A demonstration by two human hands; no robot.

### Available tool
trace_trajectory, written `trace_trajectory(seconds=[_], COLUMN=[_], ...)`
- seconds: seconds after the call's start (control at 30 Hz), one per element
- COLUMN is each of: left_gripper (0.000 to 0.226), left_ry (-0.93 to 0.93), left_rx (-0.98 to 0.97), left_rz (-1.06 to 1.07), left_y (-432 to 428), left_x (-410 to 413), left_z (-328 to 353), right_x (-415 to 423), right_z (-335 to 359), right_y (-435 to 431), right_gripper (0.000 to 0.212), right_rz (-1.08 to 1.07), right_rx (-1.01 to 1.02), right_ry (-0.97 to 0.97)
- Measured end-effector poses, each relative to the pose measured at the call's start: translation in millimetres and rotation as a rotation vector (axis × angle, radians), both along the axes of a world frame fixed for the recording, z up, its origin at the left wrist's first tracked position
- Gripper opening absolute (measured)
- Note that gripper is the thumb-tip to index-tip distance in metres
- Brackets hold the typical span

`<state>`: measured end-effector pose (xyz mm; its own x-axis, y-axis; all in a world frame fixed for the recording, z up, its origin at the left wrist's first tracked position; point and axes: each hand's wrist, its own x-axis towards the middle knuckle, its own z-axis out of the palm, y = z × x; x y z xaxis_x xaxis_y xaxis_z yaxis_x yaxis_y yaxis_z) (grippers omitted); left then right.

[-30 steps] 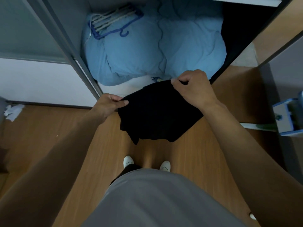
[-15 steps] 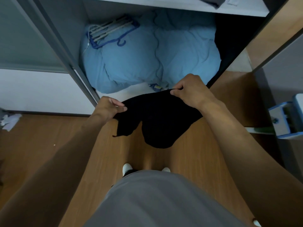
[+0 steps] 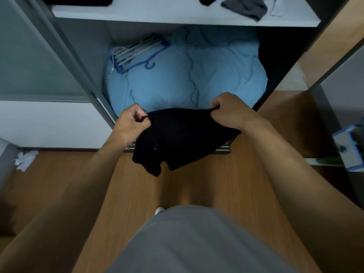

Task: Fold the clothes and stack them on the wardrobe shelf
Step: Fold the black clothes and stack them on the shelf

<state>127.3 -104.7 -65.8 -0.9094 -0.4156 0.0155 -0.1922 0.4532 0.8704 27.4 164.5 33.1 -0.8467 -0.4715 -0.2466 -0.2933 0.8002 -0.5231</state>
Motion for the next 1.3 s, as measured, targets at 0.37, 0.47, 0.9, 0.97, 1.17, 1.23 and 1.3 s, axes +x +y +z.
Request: trace_trajectory(seconds=[0.37,0.47,0.9,0.97,1.17,1.23,1.3], left_gripper=[0.021,0.019,0.021,0.02,0.04,0.048,0.054], left_ry=[-0.019,-0.067,0.034,-0.021,-0.174,-0.236,-0.293], left_rx=[-0.169,-0.215,-0.032,0.17,1.086,0.91,0.617], left_rz=[-0.148,-0.189,-0.143,-0.016,-0.321,-0.403,-0.414], left_y=[-9.0,-8.3,56.7,65.3,70.8,70.4,72.6], left_x=[8.2,9.6,-4.0,0.6,33.5,37.0,35.2], left_z=[15.0,17.3,6.6,4.3,3.1,2.5,5.4], right_x=[19.5,20.8,29.4,30.4,24.7,23.3,19.9], right_z=[6.1,4.6,20.5,17.6,6.9,7.4,6.4], right_y=[-42.2,-44.4,-40.0,-39.3,-37.5,-37.0,-36.0], right_gripper=[0.046,0.021,0.024,0.022,0.032,0.019,0.014], right_rz=[0.295,0.468,0.485,0.441,0.292,0.274,0.244], right_rx=[0.077,0.149,0.016,-0.031,-0.145,-0.143,-0.138], right_ry=[-0.29,-0.256,-0.239,-0.234,-0.274,-0.289,-0.287])
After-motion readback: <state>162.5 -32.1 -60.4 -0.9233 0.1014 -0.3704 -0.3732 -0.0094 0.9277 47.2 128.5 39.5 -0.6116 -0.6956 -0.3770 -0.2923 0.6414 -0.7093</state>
